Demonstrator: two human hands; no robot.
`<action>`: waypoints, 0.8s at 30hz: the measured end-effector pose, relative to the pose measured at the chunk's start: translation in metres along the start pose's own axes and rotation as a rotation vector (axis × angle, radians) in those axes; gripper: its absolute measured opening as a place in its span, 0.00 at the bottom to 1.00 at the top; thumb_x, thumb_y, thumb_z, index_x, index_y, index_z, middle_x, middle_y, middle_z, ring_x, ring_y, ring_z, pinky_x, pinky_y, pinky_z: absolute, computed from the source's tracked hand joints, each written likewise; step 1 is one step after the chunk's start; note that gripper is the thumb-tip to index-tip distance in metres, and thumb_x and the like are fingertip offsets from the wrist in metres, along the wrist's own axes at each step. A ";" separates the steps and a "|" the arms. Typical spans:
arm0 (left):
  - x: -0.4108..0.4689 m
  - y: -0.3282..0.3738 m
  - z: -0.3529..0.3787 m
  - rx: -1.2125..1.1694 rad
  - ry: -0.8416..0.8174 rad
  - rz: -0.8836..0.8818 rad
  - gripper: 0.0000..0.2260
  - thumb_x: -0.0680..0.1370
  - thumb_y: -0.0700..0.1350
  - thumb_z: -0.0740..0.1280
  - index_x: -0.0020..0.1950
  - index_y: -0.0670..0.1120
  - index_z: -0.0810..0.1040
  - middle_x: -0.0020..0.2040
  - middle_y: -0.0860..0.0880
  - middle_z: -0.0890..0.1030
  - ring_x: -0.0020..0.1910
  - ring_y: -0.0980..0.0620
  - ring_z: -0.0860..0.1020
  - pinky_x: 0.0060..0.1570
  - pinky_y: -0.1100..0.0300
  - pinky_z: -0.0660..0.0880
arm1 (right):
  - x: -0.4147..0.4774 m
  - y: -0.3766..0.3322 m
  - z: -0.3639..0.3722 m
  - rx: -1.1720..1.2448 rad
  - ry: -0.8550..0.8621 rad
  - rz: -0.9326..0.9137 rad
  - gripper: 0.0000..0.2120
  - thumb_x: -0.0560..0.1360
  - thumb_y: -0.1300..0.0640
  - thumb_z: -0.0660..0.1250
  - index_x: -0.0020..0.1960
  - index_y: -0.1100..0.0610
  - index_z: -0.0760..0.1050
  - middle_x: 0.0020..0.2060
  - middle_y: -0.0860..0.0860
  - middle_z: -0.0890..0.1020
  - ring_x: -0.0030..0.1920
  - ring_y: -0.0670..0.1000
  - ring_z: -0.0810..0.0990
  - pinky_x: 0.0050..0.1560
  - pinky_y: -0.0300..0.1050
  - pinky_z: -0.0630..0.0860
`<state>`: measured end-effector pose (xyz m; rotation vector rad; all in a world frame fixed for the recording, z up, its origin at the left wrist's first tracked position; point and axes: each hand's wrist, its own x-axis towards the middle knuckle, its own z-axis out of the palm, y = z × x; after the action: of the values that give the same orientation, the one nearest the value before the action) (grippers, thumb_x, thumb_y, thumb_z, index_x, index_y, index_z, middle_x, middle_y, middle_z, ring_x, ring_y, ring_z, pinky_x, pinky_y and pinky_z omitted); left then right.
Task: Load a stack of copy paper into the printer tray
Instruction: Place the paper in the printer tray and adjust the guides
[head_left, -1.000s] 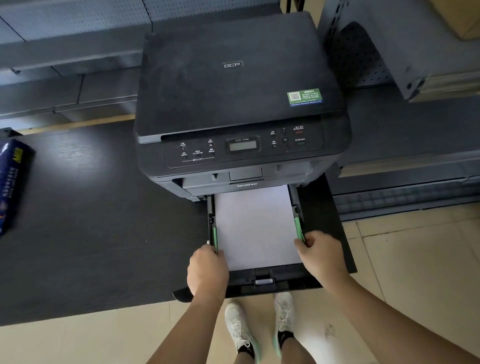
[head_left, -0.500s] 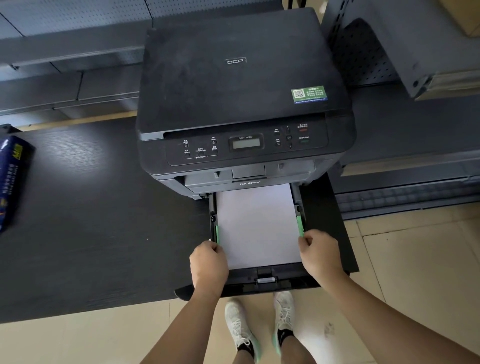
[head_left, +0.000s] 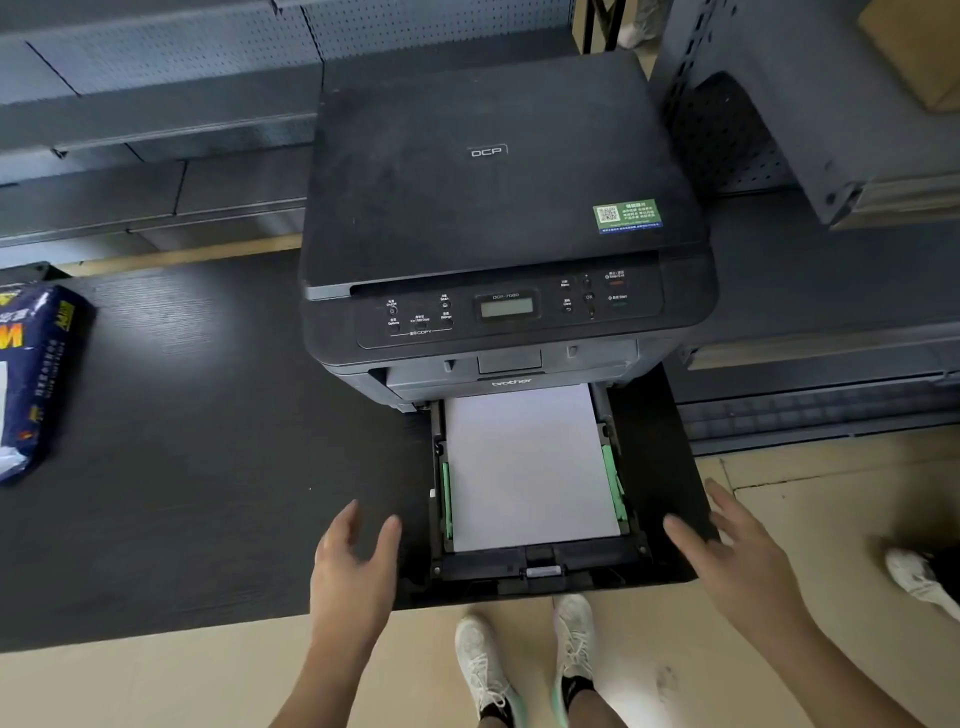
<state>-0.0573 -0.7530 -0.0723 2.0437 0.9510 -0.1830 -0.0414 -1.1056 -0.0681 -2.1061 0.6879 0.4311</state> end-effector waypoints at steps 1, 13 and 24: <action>-0.006 -0.015 -0.007 -0.082 -0.044 -0.055 0.30 0.75 0.56 0.71 0.74 0.52 0.69 0.71 0.53 0.73 0.70 0.52 0.71 0.70 0.49 0.68 | -0.009 0.012 -0.003 0.037 -0.069 0.033 0.41 0.71 0.47 0.75 0.78 0.45 0.59 0.74 0.52 0.70 0.69 0.56 0.74 0.67 0.52 0.71; -0.038 -0.054 0.015 -0.325 -0.089 -0.148 0.30 0.72 0.30 0.75 0.71 0.43 0.71 0.59 0.45 0.78 0.66 0.42 0.76 0.67 0.52 0.70 | -0.028 0.044 0.029 0.124 -0.013 0.025 0.38 0.68 0.58 0.79 0.74 0.55 0.69 0.66 0.53 0.79 0.65 0.53 0.79 0.66 0.44 0.69; -0.037 -0.037 0.014 -0.315 -0.099 -0.113 0.30 0.76 0.36 0.73 0.76 0.45 0.66 0.62 0.51 0.78 0.60 0.53 0.77 0.58 0.59 0.70 | -0.018 0.043 0.037 0.085 0.089 -0.118 0.30 0.69 0.59 0.78 0.69 0.59 0.75 0.60 0.52 0.83 0.60 0.50 0.82 0.51 0.15 0.67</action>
<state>-0.1061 -0.7718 -0.0887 1.6794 0.9680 -0.1809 -0.0835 -1.0905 -0.1066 -2.0827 0.6183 0.2405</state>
